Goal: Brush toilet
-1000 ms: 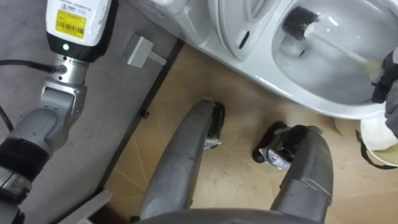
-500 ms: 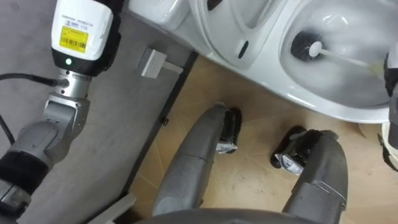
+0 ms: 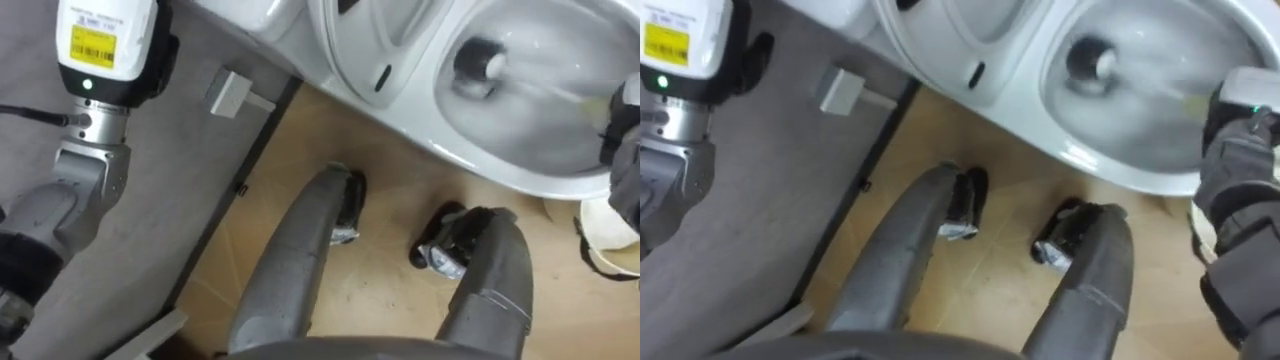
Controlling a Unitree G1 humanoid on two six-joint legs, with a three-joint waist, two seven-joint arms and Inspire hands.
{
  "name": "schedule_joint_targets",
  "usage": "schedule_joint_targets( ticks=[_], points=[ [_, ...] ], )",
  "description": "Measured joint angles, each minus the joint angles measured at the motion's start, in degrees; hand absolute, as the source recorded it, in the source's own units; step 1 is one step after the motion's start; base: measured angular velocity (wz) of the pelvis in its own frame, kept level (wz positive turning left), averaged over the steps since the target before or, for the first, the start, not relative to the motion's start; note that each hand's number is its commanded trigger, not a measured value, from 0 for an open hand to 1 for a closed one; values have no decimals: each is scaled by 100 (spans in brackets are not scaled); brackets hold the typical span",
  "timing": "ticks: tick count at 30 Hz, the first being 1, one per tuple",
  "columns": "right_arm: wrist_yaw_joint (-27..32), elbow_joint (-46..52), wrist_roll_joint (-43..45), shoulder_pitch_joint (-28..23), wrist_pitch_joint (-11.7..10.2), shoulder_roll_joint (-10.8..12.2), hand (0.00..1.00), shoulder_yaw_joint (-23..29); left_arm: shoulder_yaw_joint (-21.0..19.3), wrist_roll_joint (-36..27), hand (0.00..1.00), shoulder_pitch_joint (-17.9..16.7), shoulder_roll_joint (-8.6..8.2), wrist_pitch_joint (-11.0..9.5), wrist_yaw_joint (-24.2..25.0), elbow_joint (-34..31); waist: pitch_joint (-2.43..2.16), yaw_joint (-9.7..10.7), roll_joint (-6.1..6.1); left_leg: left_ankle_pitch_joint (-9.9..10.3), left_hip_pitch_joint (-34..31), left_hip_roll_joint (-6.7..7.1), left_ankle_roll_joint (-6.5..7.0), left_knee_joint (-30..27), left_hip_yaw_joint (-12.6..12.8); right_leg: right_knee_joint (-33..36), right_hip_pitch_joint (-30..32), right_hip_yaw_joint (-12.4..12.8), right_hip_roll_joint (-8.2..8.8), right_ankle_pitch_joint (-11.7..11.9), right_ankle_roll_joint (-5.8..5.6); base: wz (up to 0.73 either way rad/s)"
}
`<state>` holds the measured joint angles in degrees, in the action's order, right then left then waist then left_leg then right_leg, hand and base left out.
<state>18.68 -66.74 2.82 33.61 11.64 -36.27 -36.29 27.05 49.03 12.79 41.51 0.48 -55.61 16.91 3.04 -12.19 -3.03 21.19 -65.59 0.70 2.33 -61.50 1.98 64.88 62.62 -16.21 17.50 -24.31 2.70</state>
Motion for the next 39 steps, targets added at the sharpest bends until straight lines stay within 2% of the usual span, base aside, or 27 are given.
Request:
schedule_joint_targets(
  ticks=[1,3,6,8,11,13,14,15,16,17,18,20,21,23,26,29,31,32,34,35,36,38,39],
  points=[
    [-17,116,-459,-7,-78,8,100,11,0,2,0,-8,-8,71,-1,-12,-2,126,46,-13,-14,2,23,3,42,12,44,52,1,13,-20,-8],
    [-40,368,-884,-20,-87,40,100,11,-2,2,0,14,-12,115,1,-16,-2,285,48,-27,-71,1,47,-5,83,17,129,100,-4,55,-27,-10],
    [-12,642,-893,-135,-94,143,100,19,-73,201,0,16,-18,144,5,-19,-5,443,42,-44,-86,8,72,-11,113,27,138,75,46,84,-4,-2],
    [-13,703,-629,-240,-101,230,100,197,-99,330,0,22,-30,174,13,-10,-8,464,35,-49,-66,3,76,-7,97,-2,97,44,36,90,3,2],
    [-59,677,314,-361,-104,355,100,389,-103,520,0,-5,-145,226,92,108,10,407,-122,-38,93,-2,85,1,35,-93,-150,-67,20,94,-1,2],
    [-51,670,1289,-475,-79,420,100,313,-87,538,0,-15,-251,327,209,154,35,326,-401,-26,271,-12,88,44,-59,-217,-411,-159,-17,98,-42,6],
    [-7,662,1407,-522,-33,428,100,330,-86,538,0,-3,-308,329,233,195,42,256,-447,-23,334,-33,90,66,-45,-251,-459,-153,-38,108,-53,-16],
    [-4,662,1682,-569,-9,386,100,331,-90,522,0,-44,-393,344,249,262,33,140,-580,5,444,-93,85,89,-28,-353,-568,-144,-126,142,-60,-37],
    [-4,664,1877,-582,-6,362,100,329,-98,501,0,-97,-404,342,255,276,32,65,-651,22,537,-98,70,141,-8,-429,-629,-123,-175,179,-45,-36],
    [-2,670,1953,-581,4,356,100,328,-99,484,0,-109,-406,339,261,287,37,50,-686,19,575,-102,67,177,4,-457,-655,-124,-174,192,-39,-20],
    [-2,675,2017,-580,29,326,100,313,-99,426,0,-108,-419,324,313,295,26,45,-770,10,639,-116,55,229,1,-509,-721,-138,-194,210,-31,-5],
    [-13,677,2166,-617,51,315,100,233,-99,310,0,-108,-419,315,434,296,27,27,-833,3,799,-140,38,307,27,-565,-843,-119,-233,214,-25,-8],
    [-18,705,2301,-665,50,321,100,217,-102,149,0,-130,-424,291,529,297,33,-32,-897,15,925,-220,11,361,47,-675,-965,-113,-329,235,-5,-26],
    [-99,744,2523,-729,49,338,100,205,-163,-115,0,-192,-423,214,672,296,26,-66,-917,2,1124,-265,-41,528,105,-827,-1120,-102,-400,268,27,-20],
    [-275,958,3008,-1022,29,320,100,174,-428,-460,0,-454,-434,53,870,299,30,-45,-877,-45,1455,-311,-132,839,105,-1085,-1413,-121,-505,292,61,-1],
    [-333,1037,3613,-1410,-103,303,100,166,-554,-461,0,-704,-486,-85,983,336,18,28,-696,-95,1761,-304,-215,1142,109,-1284,-1661,-113,-546,284,75,1],
    [-334,1053,3982,-1708,-224,435,100,146,-565,-454,0,-884,-514,-97,1005,416,-12,83,-440,-137,2084,-303,-273,1363,125,-1488,-1934,-122,-585,282,78,-2],
    [-361,1032,4056,-1782,-224,501,100,154,-565,-442,0,-910,-539,-97,1005,462,-24,99,-379,-145,2184,-307,-286,1435,126,-1560,-2028,-120,-610,282,77,0],
    [-415,915,4134,-2226,-297,604,100,212,-625,-375,0,-1018,-849,-125,1082,566,-80,134,-205,-171,2675,-307,-297,1735,115,-1893,-2562,-194,-658,284,34,4],
    [-451,894,4141,-2360,-307,625,100,232,-639,-370,0,-1063,-905,-137,1132,581,-109,145,-144,-174,2825,-300,-301,1833,117,-1979,-2692,-192,-671,290,16,0],
    [-507,886,4185,-2594,-306,643,100,300,-668,-347,0,-1244,-967,-140,1179,568,-166,132,-45,-184,3076,-298,-302,2035,128,-2164,-2928,-193,-708,309,-20,-8],
    [-579,892,4205,-2903,-341,651,100,445,-685,-347,0,-1476,-999,-140,1287,537,-202,190,98,-214,3506,-300,-310,2315,136,-2460,-3347,-165,-792,345,-82,-6],
    [-649,897,4205,-3092,-356,677,100,563,-752,-333,0,-1662,-1031,-141,1381,523,-235,249,175,-234,3780,-303,-319,2502,136,-2671,-3624,-153,-850,374,-129,0]
  ],
)
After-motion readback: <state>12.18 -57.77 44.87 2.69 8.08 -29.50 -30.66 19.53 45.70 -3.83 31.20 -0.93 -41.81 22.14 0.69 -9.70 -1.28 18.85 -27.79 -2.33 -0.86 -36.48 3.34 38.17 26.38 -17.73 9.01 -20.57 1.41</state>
